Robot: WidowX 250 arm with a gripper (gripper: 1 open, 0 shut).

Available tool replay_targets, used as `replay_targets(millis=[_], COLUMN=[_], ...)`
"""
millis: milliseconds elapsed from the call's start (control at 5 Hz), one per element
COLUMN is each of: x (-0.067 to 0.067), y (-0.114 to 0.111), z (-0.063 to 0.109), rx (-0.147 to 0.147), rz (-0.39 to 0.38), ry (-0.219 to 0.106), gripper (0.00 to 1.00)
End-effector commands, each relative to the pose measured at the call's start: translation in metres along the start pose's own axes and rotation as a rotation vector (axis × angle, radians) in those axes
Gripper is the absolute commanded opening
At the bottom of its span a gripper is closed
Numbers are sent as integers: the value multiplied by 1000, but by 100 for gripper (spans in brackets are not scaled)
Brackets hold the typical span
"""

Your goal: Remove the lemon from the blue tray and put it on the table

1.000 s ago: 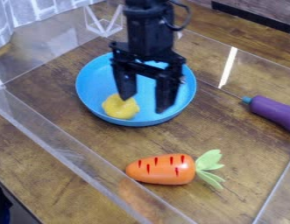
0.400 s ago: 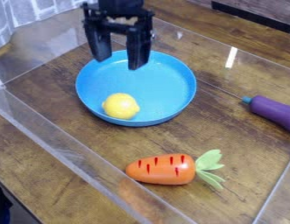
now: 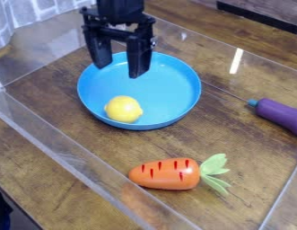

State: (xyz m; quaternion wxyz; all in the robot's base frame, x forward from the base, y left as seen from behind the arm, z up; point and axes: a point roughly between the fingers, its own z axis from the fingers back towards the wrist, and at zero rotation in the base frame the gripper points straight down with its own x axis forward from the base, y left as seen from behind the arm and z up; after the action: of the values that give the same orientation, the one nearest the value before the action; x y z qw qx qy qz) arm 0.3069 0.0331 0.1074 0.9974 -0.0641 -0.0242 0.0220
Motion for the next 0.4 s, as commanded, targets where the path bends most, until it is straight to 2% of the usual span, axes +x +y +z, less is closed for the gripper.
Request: replay_targets(millis=[0,200], x=[8,7], y=[-2,4], z=[12,5], rx=[25,28], rz=[59,63], ry=[-79,-78], gripper=[100,100])
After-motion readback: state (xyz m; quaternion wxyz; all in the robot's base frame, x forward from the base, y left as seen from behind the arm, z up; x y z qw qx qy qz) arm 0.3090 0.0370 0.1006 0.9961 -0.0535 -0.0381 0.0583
